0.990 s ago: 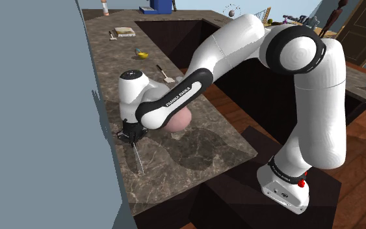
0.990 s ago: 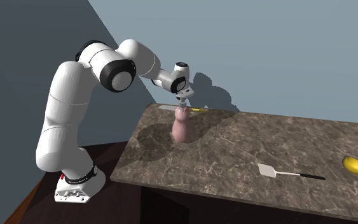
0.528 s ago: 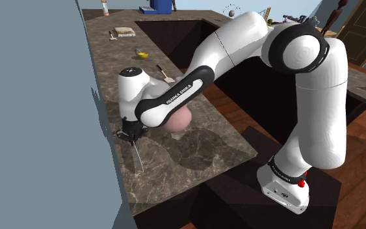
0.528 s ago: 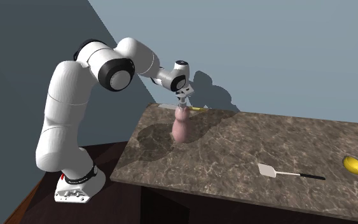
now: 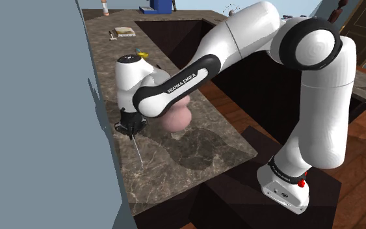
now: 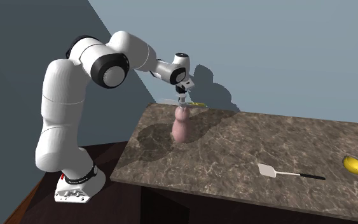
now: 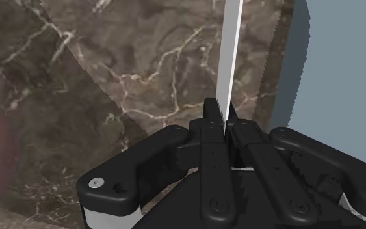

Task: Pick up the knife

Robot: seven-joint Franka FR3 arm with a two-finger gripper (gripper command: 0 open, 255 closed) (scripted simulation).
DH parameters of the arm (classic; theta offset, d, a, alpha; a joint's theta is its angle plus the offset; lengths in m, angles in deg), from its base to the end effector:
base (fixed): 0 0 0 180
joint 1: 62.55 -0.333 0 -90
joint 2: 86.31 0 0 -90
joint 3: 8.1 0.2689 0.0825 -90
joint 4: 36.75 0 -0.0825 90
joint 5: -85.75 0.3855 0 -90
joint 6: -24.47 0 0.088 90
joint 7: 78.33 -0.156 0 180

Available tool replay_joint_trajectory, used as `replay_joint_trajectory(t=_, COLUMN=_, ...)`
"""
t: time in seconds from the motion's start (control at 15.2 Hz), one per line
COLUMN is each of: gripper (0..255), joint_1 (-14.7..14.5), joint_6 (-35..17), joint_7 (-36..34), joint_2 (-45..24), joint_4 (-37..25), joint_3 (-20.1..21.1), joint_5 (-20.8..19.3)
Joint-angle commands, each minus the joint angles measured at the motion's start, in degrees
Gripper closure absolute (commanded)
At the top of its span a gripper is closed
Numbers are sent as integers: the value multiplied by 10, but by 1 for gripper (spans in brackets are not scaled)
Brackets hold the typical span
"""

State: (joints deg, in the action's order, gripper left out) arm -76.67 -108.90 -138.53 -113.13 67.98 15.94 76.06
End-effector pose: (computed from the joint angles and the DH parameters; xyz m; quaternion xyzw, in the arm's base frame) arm 0.5080 0.3834 0.2122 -0.9861 0.1592 -0.0043 0.0480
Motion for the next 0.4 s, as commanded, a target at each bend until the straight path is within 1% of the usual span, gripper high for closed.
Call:
replay_joint_trajectory(t=0.0, gripper=255, joint_1=2, joint_6=13, joint_7=2, joint_2=8, joint_4=-5, joint_3=3, joint_5=4)
replay_joint_trajectory(t=0.2, gripper=255, joint_1=4, joint_6=31, joint_7=5, joint_2=20, joint_4=-12, joint_3=7, joint_5=11)
replay_joint_trajectory(t=0.33, gripper=255, joint_1=5, joint_6=32, joint_7=6, joint_2=21, joint_4=-12, joint_3=7, joint_5=11)
